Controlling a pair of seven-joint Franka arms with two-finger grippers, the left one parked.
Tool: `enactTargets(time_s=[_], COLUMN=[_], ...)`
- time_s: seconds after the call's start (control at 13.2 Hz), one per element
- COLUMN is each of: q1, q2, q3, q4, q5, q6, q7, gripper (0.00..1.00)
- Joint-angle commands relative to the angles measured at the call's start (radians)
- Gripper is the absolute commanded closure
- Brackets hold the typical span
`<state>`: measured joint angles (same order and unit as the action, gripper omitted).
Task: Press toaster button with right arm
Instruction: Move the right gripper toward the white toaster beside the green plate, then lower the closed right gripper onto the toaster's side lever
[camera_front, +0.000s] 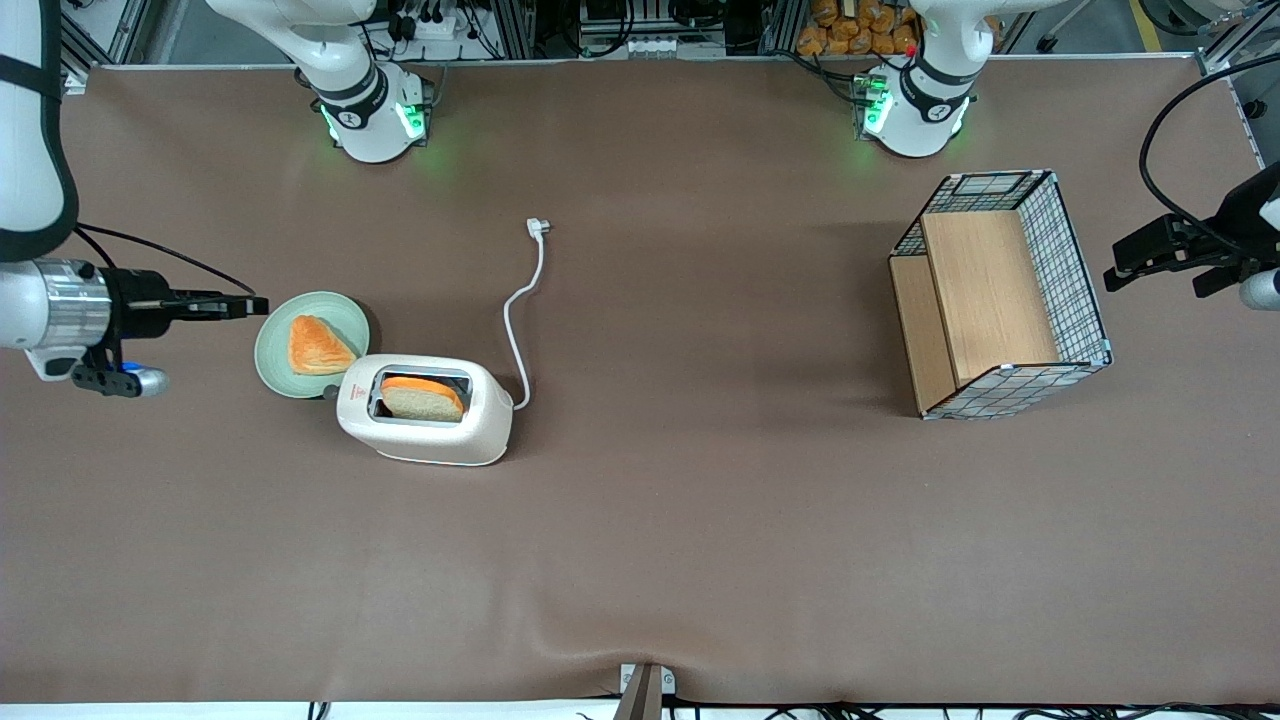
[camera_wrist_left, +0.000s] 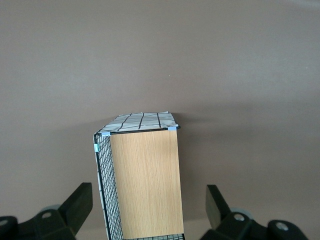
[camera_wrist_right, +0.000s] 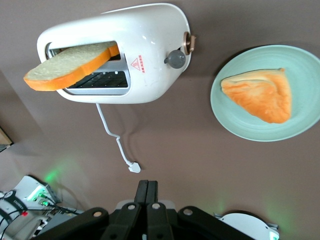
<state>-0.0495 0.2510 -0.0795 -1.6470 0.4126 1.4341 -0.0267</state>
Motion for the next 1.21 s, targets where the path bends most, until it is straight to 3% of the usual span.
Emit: enactTargets(time_s=[0.0, 0.3, 0.53, 0.75, 1.13], q1=[-0.007, -0.010, -0.033, -0.035, -0.036], q2=[0.001, 0.007, 0.028, 0.074, 0.149], q3=[-0.003, -0.003, -0.003, -0.003, -0.003], q4=[-0.016, -0.080, -0.128, -0.125, -0.122], q5=[0.049, 0.069, 0.132, 0.153, 0.231], q6=[0.005, 0.090, 0.158, 0.235, 0.272], q7=[-0.032, -0.123, -0.223, -0.272, -0.346], gripper=[1.00, 1.00, 1.00, 1.00, 1.00])
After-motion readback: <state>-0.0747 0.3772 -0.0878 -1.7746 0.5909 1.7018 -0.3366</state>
